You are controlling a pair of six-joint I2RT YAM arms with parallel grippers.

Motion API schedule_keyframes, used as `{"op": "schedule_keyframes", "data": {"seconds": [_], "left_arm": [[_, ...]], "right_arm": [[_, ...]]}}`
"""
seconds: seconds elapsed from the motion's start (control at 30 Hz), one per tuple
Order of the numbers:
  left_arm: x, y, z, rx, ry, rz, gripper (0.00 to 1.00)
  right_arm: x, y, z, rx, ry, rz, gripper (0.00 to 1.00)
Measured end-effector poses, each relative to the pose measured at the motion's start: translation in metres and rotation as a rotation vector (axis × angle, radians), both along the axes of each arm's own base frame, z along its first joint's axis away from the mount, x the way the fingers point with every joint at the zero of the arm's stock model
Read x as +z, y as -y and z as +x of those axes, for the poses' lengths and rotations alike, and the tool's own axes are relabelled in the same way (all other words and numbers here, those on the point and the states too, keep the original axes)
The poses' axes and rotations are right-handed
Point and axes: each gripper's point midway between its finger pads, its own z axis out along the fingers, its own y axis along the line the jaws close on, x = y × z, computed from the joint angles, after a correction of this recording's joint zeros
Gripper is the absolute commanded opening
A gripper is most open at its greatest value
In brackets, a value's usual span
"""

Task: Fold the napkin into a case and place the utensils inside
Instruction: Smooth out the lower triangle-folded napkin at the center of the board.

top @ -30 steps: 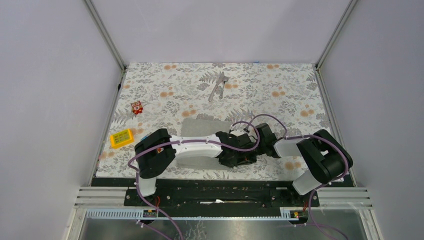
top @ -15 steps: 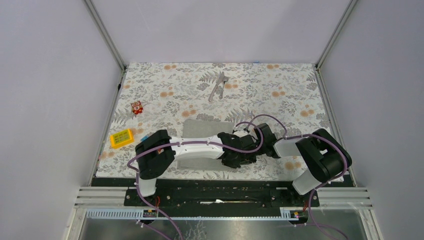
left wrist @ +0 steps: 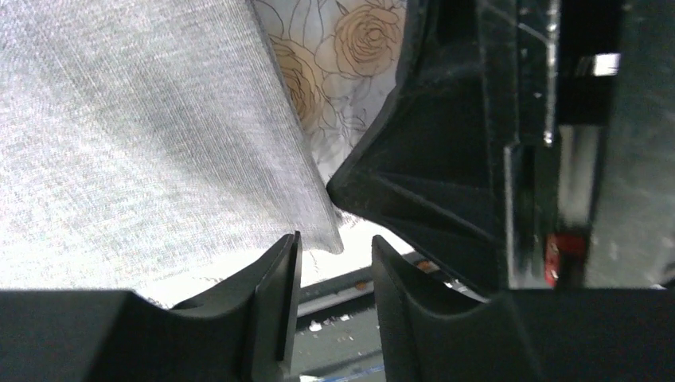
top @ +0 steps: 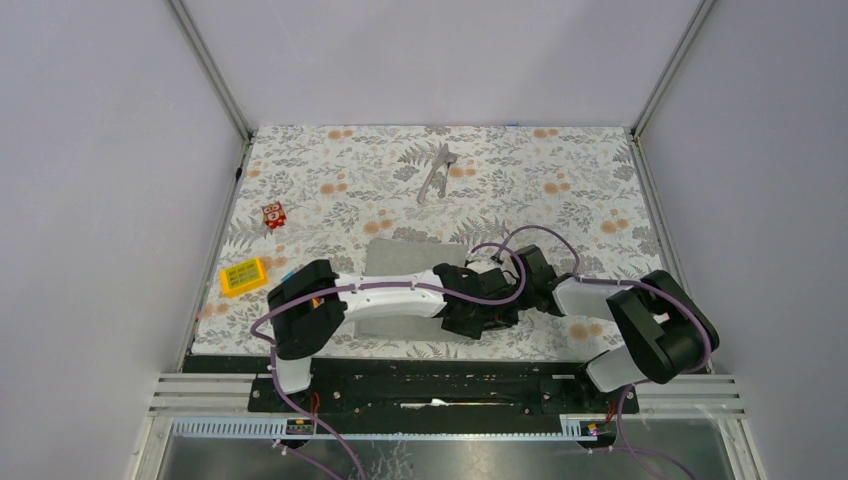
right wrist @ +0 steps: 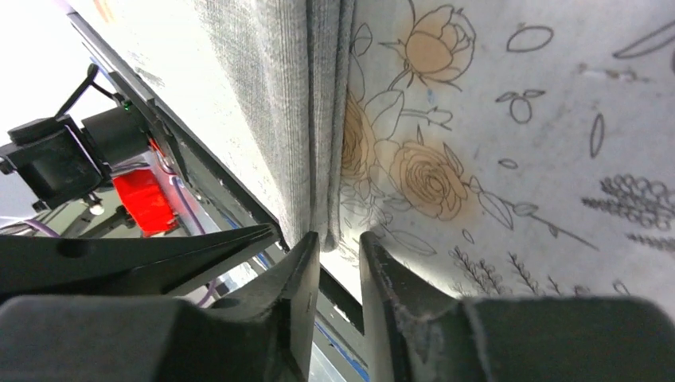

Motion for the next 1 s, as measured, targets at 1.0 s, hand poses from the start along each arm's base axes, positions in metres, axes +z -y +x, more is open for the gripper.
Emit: {"op": "schedule_keyframes", "data": {"seconds": [1.0], "left_arm": [[0.148,-0.122,0.041,0.116,0.246,-0.469,0.69]], "right_arm": [[0.004,-0.03,0.004,0.037,0.021,-0.163,0.34]]}}
